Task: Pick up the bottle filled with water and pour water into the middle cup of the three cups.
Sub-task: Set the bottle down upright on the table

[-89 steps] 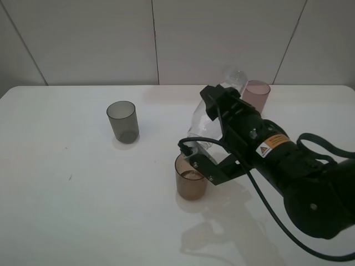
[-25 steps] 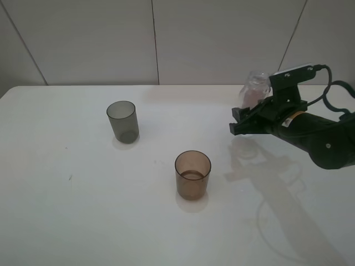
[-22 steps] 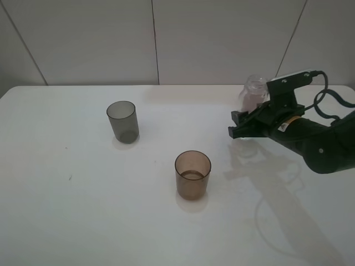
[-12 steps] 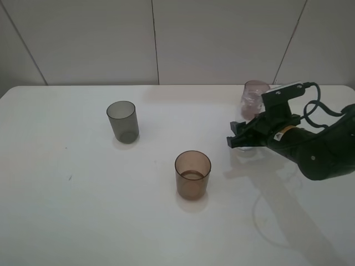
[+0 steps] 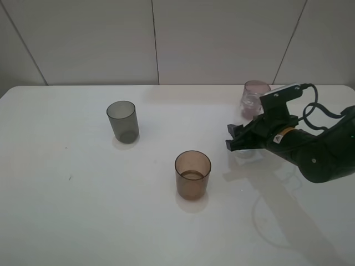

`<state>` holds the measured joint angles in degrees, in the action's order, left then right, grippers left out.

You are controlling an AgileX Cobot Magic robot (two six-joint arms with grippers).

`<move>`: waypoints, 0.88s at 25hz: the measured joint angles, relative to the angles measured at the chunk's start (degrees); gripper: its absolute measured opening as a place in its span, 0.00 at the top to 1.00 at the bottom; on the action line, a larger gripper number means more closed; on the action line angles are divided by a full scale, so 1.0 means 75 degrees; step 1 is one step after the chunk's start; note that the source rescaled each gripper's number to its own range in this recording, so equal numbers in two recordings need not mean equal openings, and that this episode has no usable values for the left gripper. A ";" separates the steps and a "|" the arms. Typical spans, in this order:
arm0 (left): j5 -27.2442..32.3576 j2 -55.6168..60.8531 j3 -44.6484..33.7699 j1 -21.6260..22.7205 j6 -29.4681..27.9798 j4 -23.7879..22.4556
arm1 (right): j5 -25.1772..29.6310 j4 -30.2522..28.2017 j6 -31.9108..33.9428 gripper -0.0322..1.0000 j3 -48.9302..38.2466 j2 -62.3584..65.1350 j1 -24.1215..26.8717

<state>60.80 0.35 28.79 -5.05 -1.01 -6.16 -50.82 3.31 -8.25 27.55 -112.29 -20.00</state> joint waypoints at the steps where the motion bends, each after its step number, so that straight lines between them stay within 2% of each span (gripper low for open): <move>1: 0.0000 0.0000 0.0000 0.0000 0.0000 0.0000 | -0.0016 0.0007 0.0000 0.40 0.0000 0.0000 0.0000; 3: 0.0000 0.0000 0.0000 0.0000 0.0000 0.0000 | -0.0026 0.0048 0.0007 0.20 0.0000 0.0000 0.0000; 5: 0.0000 0.0000 0.0000 0.0000 0.0000 0.0000 | -0.0026 0.0116 0.0007 0.10 -0.0006 0.0063 0.0000; 9: 0.0000 0.0000 0.0000 0.0000 0.0000 0.0000 | -0.0095 0.0150 -0.0001 0.06 -0.0228 0.0596 -0.0007; 19: 0.0000 0.0000 0.0000 0.0000 0.0000 0.0000 | -0.0188 0.0159 -0.0010 0.06 -0.0539 0.2711 -0.0007; 22: 0.0000 0.0000 0.0000 0.0000 0.0000 0.0000 | 0.0046 0.0159 -0.0010 0.06 -0.0547 0.3414 -0.0007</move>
<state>60.80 0.35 28.79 -5.05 -1.01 -6.16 -50.47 4.50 -8.32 23.45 -86.69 -20.05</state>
